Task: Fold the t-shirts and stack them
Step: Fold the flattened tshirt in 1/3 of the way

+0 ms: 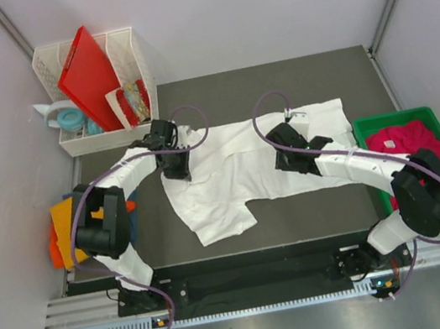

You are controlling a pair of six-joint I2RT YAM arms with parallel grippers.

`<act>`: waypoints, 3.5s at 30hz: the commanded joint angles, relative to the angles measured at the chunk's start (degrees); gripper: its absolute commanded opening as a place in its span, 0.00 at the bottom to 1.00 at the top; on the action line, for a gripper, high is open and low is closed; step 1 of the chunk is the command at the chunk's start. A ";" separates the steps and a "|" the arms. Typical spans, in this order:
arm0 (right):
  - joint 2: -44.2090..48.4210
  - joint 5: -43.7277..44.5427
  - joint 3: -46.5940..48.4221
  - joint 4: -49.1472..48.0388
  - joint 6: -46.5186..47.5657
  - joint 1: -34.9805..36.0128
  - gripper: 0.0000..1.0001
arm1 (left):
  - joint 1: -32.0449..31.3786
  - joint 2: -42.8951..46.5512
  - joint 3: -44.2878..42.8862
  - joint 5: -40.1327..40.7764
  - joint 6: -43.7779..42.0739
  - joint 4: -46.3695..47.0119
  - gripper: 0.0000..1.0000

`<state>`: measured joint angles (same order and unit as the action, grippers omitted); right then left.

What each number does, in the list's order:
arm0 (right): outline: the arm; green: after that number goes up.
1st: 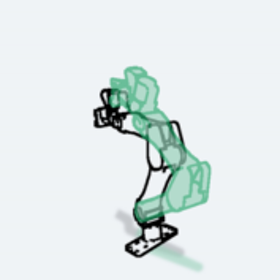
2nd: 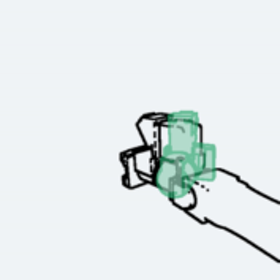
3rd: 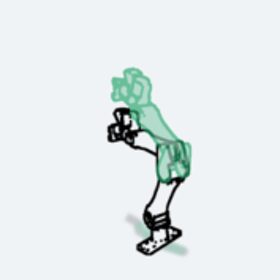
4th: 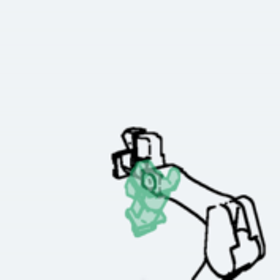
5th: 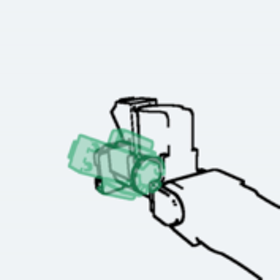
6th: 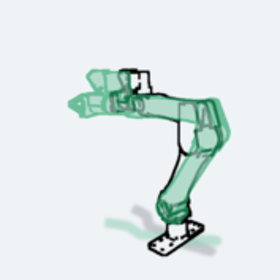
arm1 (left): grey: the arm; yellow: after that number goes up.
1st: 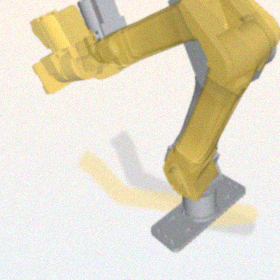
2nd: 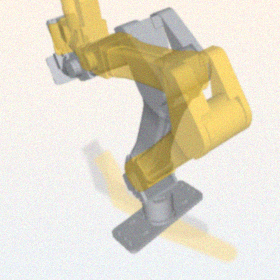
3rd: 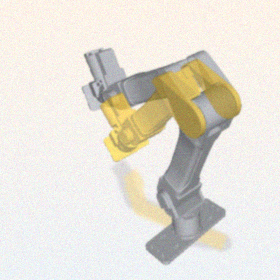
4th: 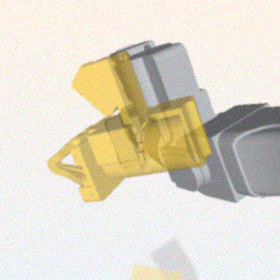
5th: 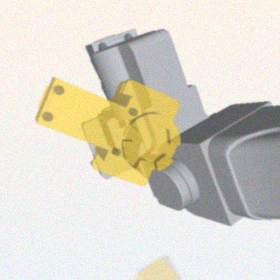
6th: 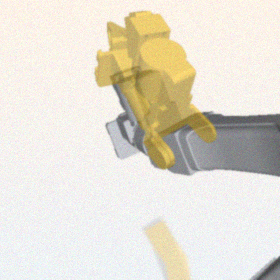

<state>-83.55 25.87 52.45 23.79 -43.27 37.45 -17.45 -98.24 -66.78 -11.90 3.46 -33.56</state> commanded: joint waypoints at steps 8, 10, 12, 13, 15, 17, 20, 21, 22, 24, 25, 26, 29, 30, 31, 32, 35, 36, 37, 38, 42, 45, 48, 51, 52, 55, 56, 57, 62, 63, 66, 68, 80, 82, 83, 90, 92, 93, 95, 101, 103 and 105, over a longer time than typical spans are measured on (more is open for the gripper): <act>-2.15 1.12 4.15 -0.15 -0.07 1.75 0.35 | -0.04 -4.78 -6.34 6.53 -2.14 8.15 0.22; -2.41 1.03 4.59 -0.15 0.28 1.75 0.36 | -0.04 -4.16 -7.83 7.50 -2.58 9.04 0.38; -2.58 0.85 5.21 -0.15 0.64 1.92 0.37 | 0.05 -3.72 -9.23 7.94 -2.85 9.48 0.56; -2.93 0.76 5.56 -0.15 0.99 2.01 0.38 | 0.14 -3.54 -10.46 7.95 -2.85 9.48 0.61; -3.20 0.68 6.78 0.11 1.34 2.27 0.41 | 0.23 -2.93 -11.61 7.42 -2.94 10.00 0.66; -3.73 0.76 7.67 -0.15 1.69 2.54 0.42 | 0.23 -2.49 -12.84 7.33 -2.94 10.71 0.72; -4.60 -0.20 8.89 -1.11 2.66 2.98 0.42 | 0.31 -3.62 -13.63 8.03 -2.94 13.34 0.69; -5.13 -0.38 9.42 -1.12 2.66 3.06 0.41 | 0.31 -4.24 -13.98 8.03 -2.94 13.87 0.68; -6.00 -0.55 10.04 -0.85 2.66 3.15 0.41 | 0.31 -5.46 -15.03 8.03 -2.94 13.87 0.67; -7.06 -0.73 11.36 -1.38 2.57 3.68 0.38 | 0.31 -6.96 -16.00 8.12 -2.85 13.96 0.63; -8.20 -1.51 11.80 -1.99 2.66 3.85 0.33 | 0.31 -8.71 -16.97 7.86 -2.41 14.40 0.59; -8.73 -2.22 12.67 -3.56 2.66 4.20 0.29 | 0.31 -9.77 -17.32 7.25 -2.41 14.84 0.55; -12.86 -4.68 16.09 -5.68 2.57 5.08 0.08 | 0.40 -13.55 -18.29 5.57 -2.94 17.65 0.35; -15.48 -5.82 17.59 -5.60 2.49 5.35 0.03 | 0.40 -14.78 -19.69 5.40 -2.94 17.74 0.29; -17.07 -6.44 19.00 -5.51 2.57 5.96 0.00 | 0.40 -17.05 -20.74 5.22 -2.94 16.70 0.24; -18.48 -6.88 22.23 -4.90 2.75 6.40 0.00 | 0.40 -18.29 -21.80 4.61 -2.94 15.64 0.12; -23.32 -7.59 27.77 -4.54 3.63 7.98 0.00 | 0.49 -21.64 -24.80 3.73 -2.94 13.26 0.04; -25.15 -8.11 29.02 -4.63 4.24 8.34 0.00 | 0.49 -22.34 -24.80 3.90 -2.94 13.43 0.03; -26.04 -8.55 31.38 -4.46 4.42 8.86 0.00 | 0.49 -22.61 -24.71 3.90 -2.94 13.52 0.03; -26.92 -9.08 32.53 -4.37 4.51 9.13 0.00 | 0.49 -22.79 -24.54 4.34 -2.94 13.78 0.02; -31.31 -11.36 37.02 -4.72 4.68 9.57 0.00 | 0.84 -24.37 -24.53 5.22 -2.76 13.52 0.01; -33.95 -13.38 39.31 -6.47 4.42 9.83 0.00 | 1.63 -24.98 -24.36 5.31 -2.32 13.26 0.01; -36.94 -15.84 41.42 -7.27 3.89 9.92 0.00 | 1.81 -25.51 -24.45 5.57 -2.32 13.00 0.01; -39.93 -18.13 41.95 -7.62 3.01 9.83 0.00 | 1.90 -25.78 -24.53 5.75 -2.23 12.56 0.01; -40.55 -18.74 41.51 -8.05 2.75 9.92 0.00 | 1.90 -25.69 -24.53 6.01 -2.23 12.64 0.01; -42.04 -20.85 39.50 -9.11 1.61 9.83 0.00 | 1.90 -25.69 -24.45 6.27 -2.32 12.03 0.01; -42.31 -21.55 39.14 -9.20 1.17 9.83 0.00 | 1.90 -25.78 -24.45 6.36 -2.41 11.94 0.01; -42.22 -21.82 38.70 -9.29 0.91 9.83 0.00 | 1.90 -25.78 -24.53 6.45 -2.67 11.85 0.01; -39.95 -22.44 34.22 -8.94 0.20 10.71 0.00 | 2.25 -26.48 -26.20 6.89 -2.85 11.07 0.01; -39.59 -22.79 33.52 -8.68 0.11 10.71 0.00 | 2.25 -27.00 -26.73 6.98 -2.76 10.71 0.01; -37.48 -22.79 30.01 -8.32 -0.76 11.50 0.00 | 2.42 -28.15 -28.92 6.80 -2.50 9.66 0.01; -35.82 -22.70 26.93 -8.32 -1.55 12.20 0.00 | 2.51 -28.50 -29.98 6.98 -2.41 9.57 0.01; -32.21 -15.26 27.43 -5.69 0.62 14.14 0.07 | 2.60 -27.73 -33.68 6.63 -1.97 8.60 0.03; -31.15 -12.70 32.60 -3.41 2.04 13.09 0.23 | 2.60 -25.70 -33.41 5.75 -1.88 8.95 0.07; -29.84 -11.12 34.29 -2.70 3.26 12.56 0.29 | 2.60 -23.60 -33.41 4.88 -1.88 8.78 0.10; -20.27 -2.15 35.65 5.72 8.90 3.88 0.61 | 2.60 -12.87 -27.27 2.94 -1.71 7.37 0.25; -15.80 0.75 31.16 6.53 9.34 0.45 0.59 | 2.60 -10.24 -23.14 1.62 -1.71 7.11 0.21; -14.46 0.76 26.44 6.79 9.34 -3.92 0.53 | 2.60 -9.61 -21.65 0.05 -1.62 6.24 0.19; -12.00 -0.81 22.19 6.36 9.86 -8.51 0.45 | 2.51 -8.64 -17.87 -1.19 -1.71 5.35 0.15; -16.02 -1.00 18.65 5.12 13.47 -16.70 0.22 | 2.42 -11.01 -11.97 -1.99 -1.44 3.15 0.07; -18.13 -0.65 19.10 4.60 14.00 -16.88 0.15 | 2.42 -11.89 -11.27 -2.07 -1.27 3.41 0.06; -19.10 -0.29 19.54 4.07 13.56 -17.06 0.10 | 2.42 -11.98 -11.00 -2.07 -1.00 3.50 0.05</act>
<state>-100.99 24.43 70.81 29.19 -31.27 19.62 -15.05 -110.06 -78.37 -12.64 1.69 -29.50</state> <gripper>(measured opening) 0.150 0.060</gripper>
